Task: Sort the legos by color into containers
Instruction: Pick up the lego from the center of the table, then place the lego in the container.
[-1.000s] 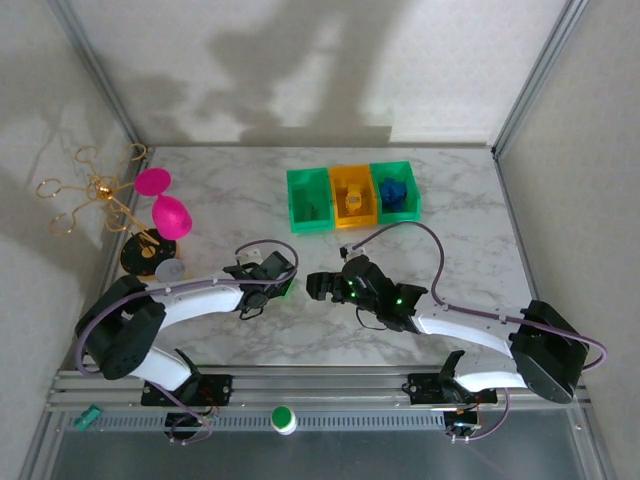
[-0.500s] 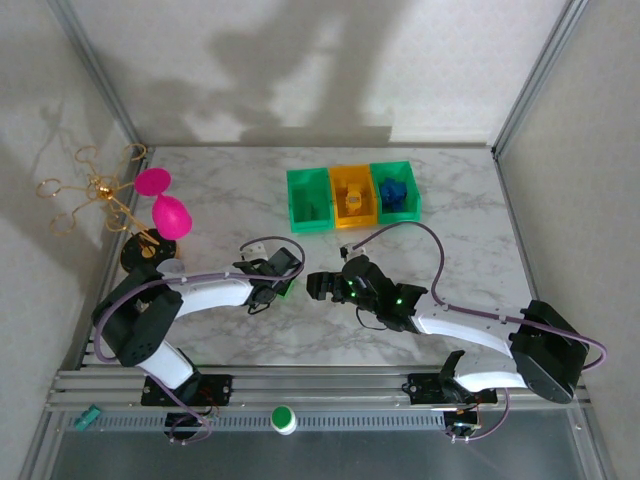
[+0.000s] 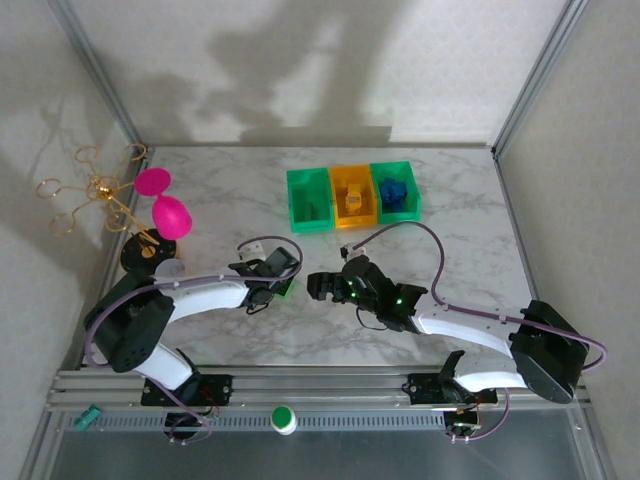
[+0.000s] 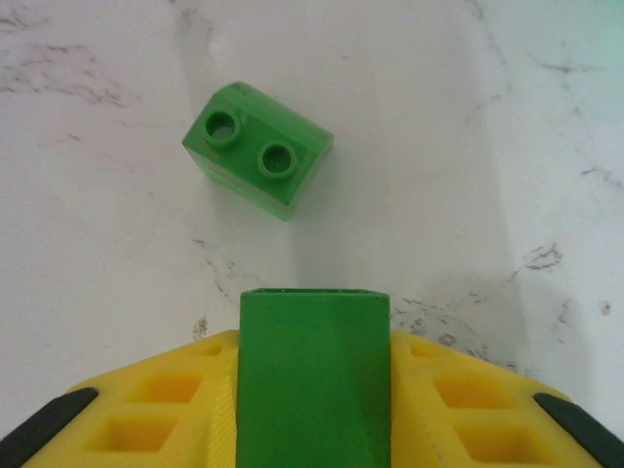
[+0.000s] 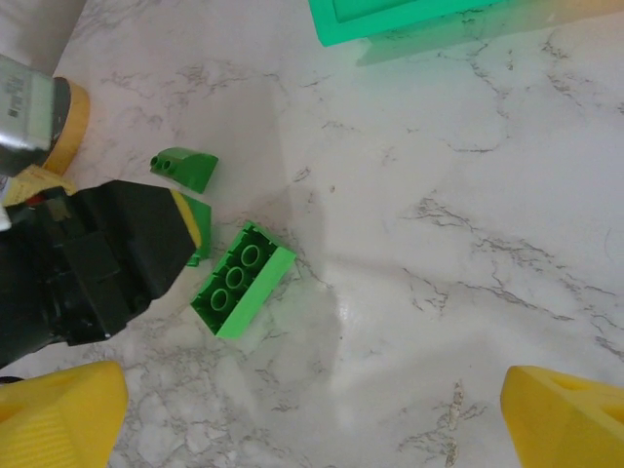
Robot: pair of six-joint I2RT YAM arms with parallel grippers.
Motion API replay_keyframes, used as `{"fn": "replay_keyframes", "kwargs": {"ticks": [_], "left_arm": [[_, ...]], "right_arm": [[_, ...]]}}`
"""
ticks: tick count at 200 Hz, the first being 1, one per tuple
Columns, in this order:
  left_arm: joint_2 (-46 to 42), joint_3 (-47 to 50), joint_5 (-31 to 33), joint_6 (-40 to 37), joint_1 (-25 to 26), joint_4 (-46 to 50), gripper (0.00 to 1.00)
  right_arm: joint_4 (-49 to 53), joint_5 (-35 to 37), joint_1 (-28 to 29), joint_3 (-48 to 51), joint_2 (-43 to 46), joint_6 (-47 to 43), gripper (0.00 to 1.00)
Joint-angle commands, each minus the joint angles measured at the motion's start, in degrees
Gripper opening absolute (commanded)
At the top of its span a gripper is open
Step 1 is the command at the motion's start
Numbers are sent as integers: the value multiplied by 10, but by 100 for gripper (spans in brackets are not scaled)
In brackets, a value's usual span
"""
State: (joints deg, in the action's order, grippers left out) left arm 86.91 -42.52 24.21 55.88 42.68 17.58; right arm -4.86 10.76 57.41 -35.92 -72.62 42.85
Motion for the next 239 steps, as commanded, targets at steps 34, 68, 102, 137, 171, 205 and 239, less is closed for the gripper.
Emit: {"fn": "replay_keyframes", "kwargs": {"ticks": [34,68,102,137,171,205,239], "left_arm": [[-66,-61,42,-37,4,71,33],[-57,-147,24,-104,4,50,32],[28,-260,22,-157,-1,42,33],[139,-362,4,-198,-18,24,32],[242,-451,-15,-230,-41,17,33],[322,-514,-23,-245,-59,14,33],[382,-568,-25,-261,-76,13,33]], "right_arm": [[31,12,-24,-16,36,11,99],[53,20,-62,-26,61,11,99],[92,26,-106,-48,75,11,99],[97,18,-147,-50,98,13,99],[93,5,-163,-41,112,11,99],[99,4,-171,-30,120,11,99],[94,0,-173,-19,128,12,99]]}}
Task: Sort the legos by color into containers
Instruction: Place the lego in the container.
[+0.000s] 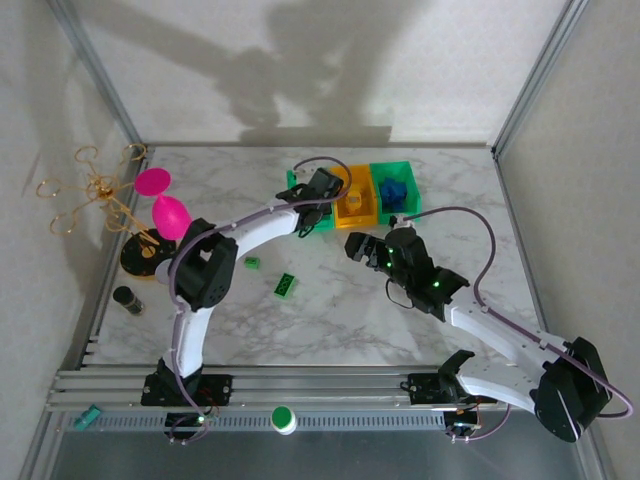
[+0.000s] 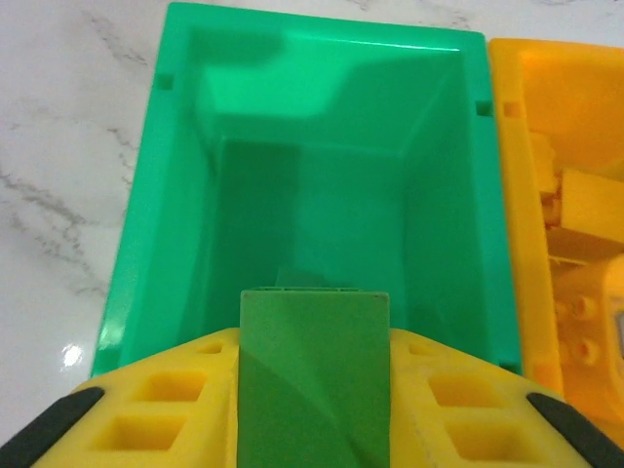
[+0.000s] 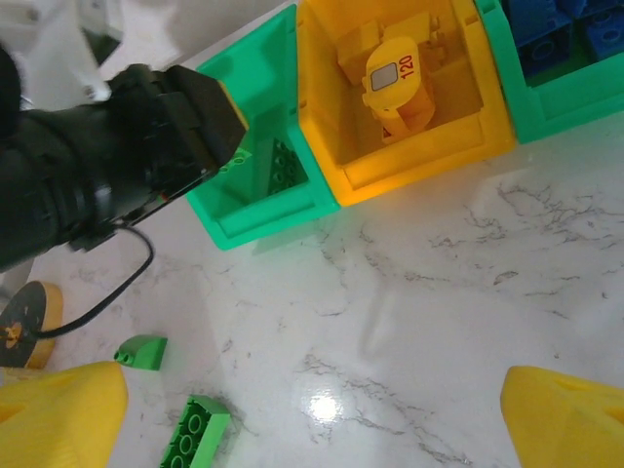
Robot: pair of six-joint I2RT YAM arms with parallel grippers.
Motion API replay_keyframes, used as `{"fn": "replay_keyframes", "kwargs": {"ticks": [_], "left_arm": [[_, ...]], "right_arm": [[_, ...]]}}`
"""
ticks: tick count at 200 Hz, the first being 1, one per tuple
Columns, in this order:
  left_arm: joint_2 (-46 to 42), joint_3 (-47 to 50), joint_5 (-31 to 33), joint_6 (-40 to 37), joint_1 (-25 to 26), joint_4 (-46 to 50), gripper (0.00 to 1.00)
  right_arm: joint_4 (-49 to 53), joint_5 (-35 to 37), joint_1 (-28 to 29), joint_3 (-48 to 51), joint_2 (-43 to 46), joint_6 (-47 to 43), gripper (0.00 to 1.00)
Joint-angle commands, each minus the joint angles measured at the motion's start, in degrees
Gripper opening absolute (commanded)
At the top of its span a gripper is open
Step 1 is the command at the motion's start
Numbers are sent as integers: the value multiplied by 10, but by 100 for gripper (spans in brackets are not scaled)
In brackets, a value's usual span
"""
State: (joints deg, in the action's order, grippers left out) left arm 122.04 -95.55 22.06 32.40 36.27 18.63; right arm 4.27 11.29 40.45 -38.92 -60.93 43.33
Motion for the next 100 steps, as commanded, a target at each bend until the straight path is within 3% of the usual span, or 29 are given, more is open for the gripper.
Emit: {"fn": "replay_keyframes", "kwargs": {"ticks": [1,50,100], "left_arm": [[32,-39,-4,-27,-12,2,33],[92,-101,-14,-49,-19,1,35],[116,-124,-22,-53,-19,11,46]], "right_arm": [[2,-6,-4,10,11,7,99],[-1,-6,-4,7,2,3,99],[-1,-6,-4,-3,-9,-4,99]]}}
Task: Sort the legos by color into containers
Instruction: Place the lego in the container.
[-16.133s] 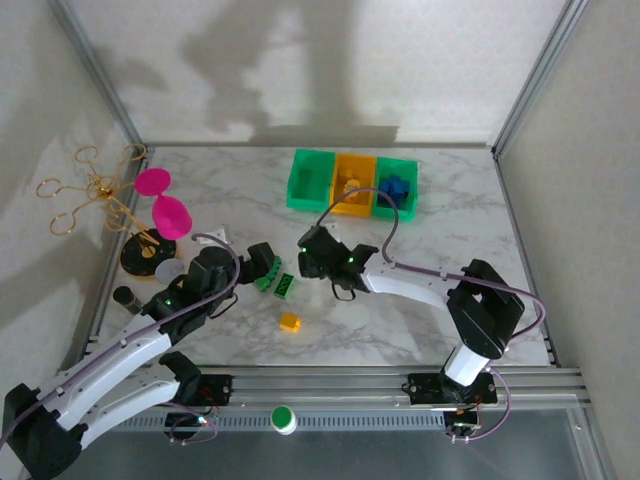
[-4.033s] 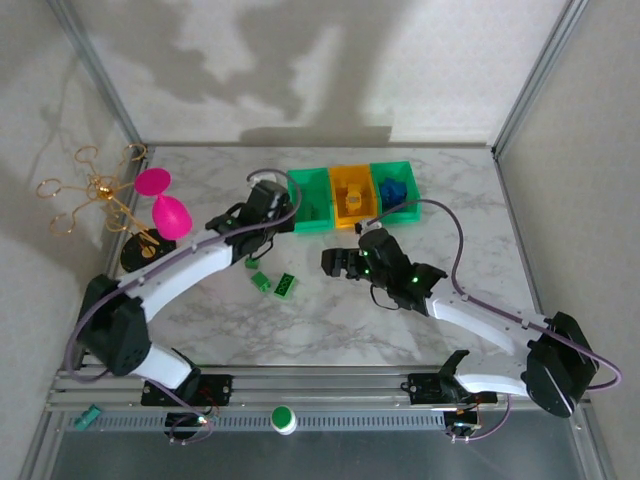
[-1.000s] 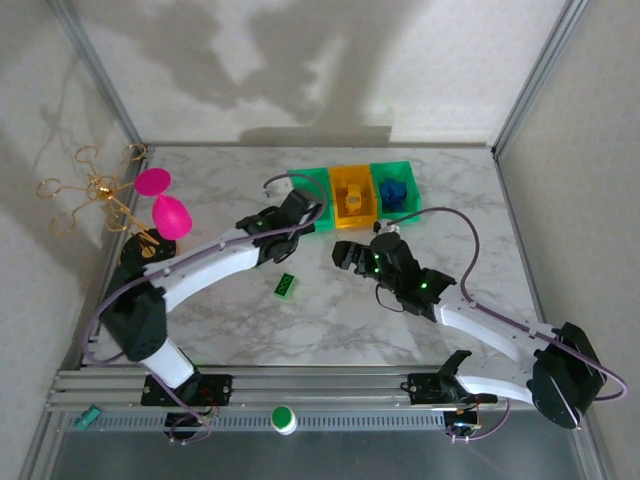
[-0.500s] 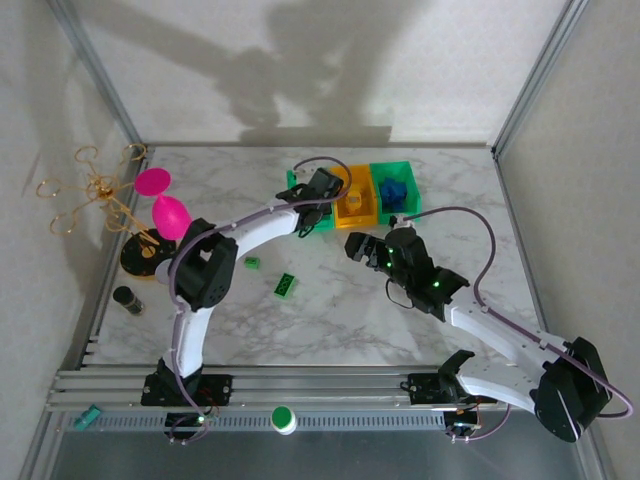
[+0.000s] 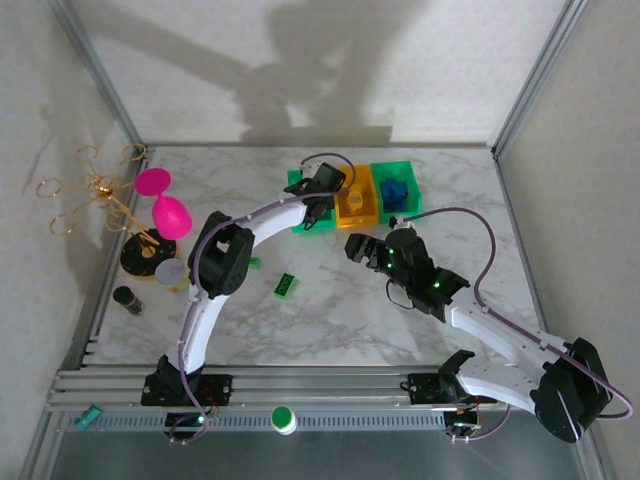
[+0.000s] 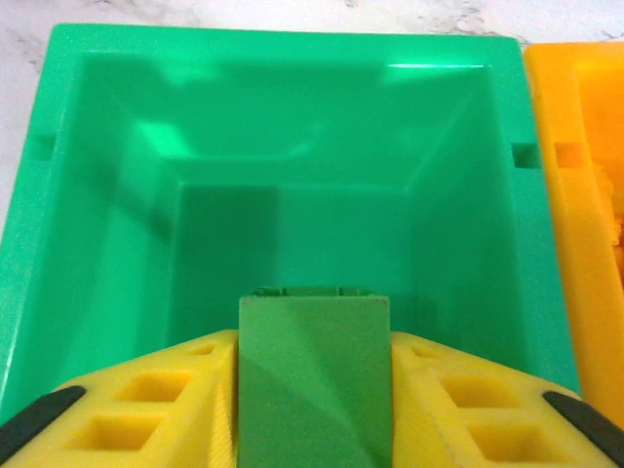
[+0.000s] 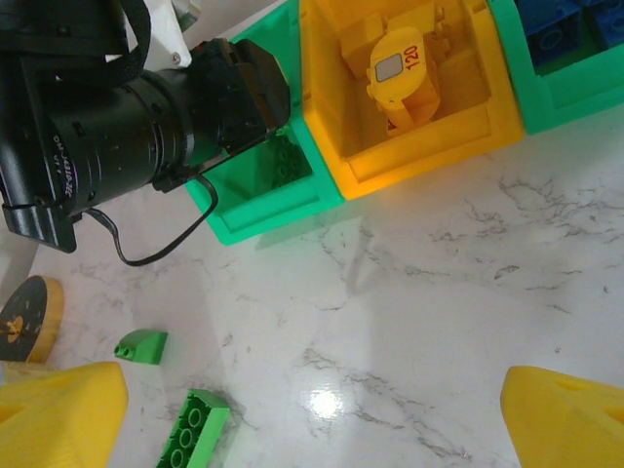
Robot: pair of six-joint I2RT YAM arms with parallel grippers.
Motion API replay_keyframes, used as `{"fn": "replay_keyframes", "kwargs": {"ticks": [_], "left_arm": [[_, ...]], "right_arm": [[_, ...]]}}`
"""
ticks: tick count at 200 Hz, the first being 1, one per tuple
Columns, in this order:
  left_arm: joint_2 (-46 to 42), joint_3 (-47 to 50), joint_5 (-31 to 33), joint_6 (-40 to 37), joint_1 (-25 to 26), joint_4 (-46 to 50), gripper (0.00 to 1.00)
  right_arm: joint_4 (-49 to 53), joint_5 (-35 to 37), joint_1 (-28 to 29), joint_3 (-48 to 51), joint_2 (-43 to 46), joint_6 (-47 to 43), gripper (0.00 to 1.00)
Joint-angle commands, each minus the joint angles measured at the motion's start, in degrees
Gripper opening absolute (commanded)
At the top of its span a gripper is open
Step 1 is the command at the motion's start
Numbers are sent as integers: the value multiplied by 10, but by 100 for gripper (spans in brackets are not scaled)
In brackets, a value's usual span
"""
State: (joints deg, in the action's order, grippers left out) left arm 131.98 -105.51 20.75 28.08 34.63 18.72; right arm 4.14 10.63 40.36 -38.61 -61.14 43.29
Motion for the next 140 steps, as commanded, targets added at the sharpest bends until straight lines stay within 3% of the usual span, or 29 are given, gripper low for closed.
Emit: {"fn": "replay_keyframes", "kwargs": {"ticks": [1,80,118,140], "left_arm": [[16,-24,-10,-10,-3,11,46],[-49,-31,10,-12,-3,29,50],[-134,25,-7,-8,-4,20,45],[-219,111,-31,4,-4,-14,44]], "right_arm": [[1,0,-3,-6,-7,-3,99],[2,-7,-3,-13,-7,-3,99],[-7,-25,-3,-7,-5,-18,99],[-16,-45,-3,1,-11,-35,99]]}}
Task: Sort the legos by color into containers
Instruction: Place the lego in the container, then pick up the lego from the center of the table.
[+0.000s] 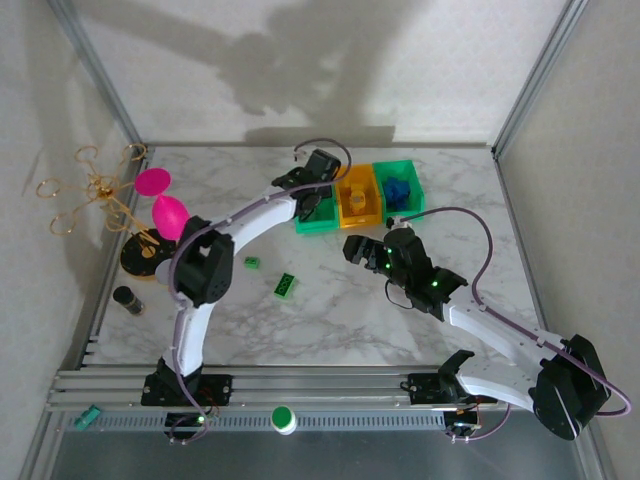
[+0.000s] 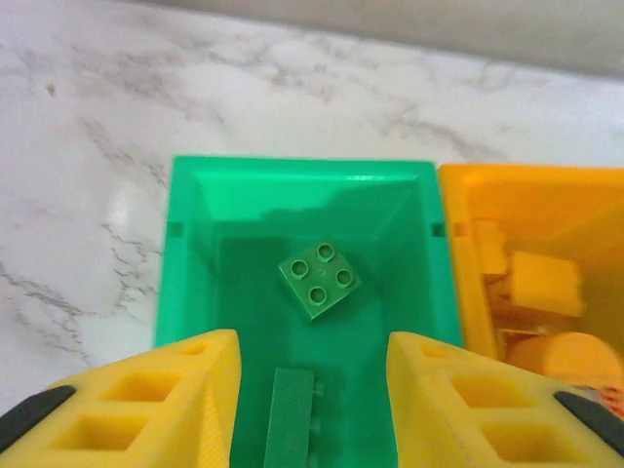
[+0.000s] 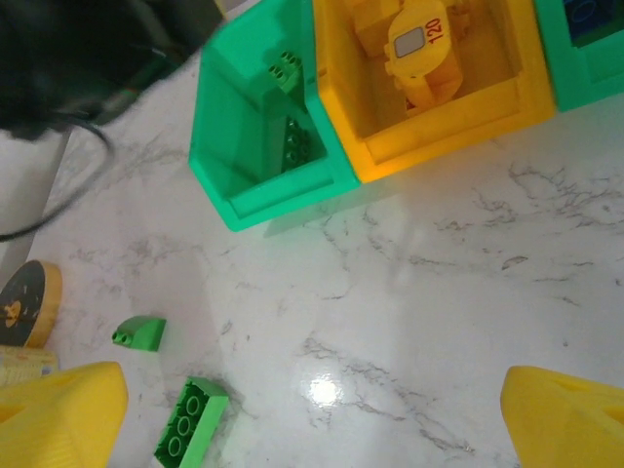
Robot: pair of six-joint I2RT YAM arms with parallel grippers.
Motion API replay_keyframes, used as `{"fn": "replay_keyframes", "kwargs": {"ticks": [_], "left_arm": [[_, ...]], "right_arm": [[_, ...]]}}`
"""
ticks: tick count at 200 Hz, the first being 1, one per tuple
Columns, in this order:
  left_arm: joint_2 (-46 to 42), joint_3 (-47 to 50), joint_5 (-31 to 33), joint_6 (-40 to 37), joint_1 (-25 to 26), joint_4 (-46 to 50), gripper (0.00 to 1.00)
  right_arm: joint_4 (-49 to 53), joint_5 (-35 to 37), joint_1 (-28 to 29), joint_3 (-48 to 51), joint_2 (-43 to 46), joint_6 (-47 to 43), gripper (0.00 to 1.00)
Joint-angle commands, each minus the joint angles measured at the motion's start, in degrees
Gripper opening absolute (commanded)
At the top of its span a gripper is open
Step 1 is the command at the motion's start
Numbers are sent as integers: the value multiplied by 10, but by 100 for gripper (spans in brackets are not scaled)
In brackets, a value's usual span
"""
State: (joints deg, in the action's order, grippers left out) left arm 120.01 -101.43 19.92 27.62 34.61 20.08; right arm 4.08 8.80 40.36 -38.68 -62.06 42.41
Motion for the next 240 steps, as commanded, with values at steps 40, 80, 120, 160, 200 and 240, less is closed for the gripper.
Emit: {"fn": "replay_keyframes", "kwargs": {"ticks": [40,80,120,160,200,240], "left_arm": [[-249,231,-15,44,-8,-41,44],[-345,360,26,74,-10,-1,47],[-380,473,19,88,-17,-2,51],[-338,508,-3,58,-38,-5,58],[-295,519,-37,43,-55,-32,64],[-257,517,-65,16,-74,-50,65]], "right_arm": [[-49,-62,12,16,-25,-42,99],[-80,-55,63,17,-65,-38,99],[-122,-55,98,19,-107,-16,99],[-121,-47,117,-1,-129,-17,99],[-109,-30,121,-4,-125,-19,99],[-96,-20,120,-2,-118,-18,99]]}}
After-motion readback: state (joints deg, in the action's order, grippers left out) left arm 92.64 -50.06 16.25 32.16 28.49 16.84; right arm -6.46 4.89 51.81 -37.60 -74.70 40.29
